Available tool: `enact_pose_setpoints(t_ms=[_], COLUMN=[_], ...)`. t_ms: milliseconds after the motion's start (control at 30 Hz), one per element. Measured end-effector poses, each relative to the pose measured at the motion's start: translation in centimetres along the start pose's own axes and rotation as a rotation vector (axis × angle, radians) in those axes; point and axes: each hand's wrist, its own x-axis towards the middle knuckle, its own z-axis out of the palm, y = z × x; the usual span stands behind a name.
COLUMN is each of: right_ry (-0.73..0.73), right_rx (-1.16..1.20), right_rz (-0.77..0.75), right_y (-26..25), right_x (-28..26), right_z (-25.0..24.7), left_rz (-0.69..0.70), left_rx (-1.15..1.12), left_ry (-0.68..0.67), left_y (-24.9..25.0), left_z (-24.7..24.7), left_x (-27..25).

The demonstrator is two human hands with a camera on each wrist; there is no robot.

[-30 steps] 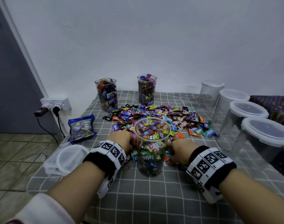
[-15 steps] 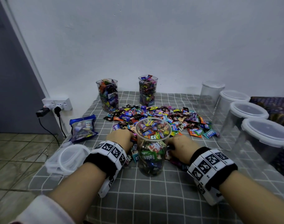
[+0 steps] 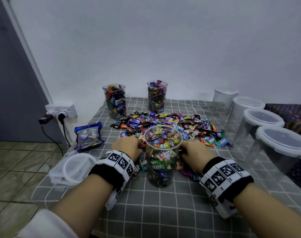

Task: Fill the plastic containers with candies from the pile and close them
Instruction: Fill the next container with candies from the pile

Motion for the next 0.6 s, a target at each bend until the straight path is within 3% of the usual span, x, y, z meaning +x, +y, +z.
enact_pose_setpoints(t_ms=[433, 600], right_ry=[0.224, 0.376], right_rx=[0.105, 0.271], right_rz=[0.024, 0.012], right_y=[0.3, 0.6], right_x=[-0.9, -1.4], right_z=[-0.9, -3.0], left_rz=[-0.014, -0.003], left_rx=[-0.059, -0.068], left_ry=[0.077, 0.092], left_y=[-0.1, -0.1], left_z=[0.0, -0.1], left_x=[-0.2, -0.4])
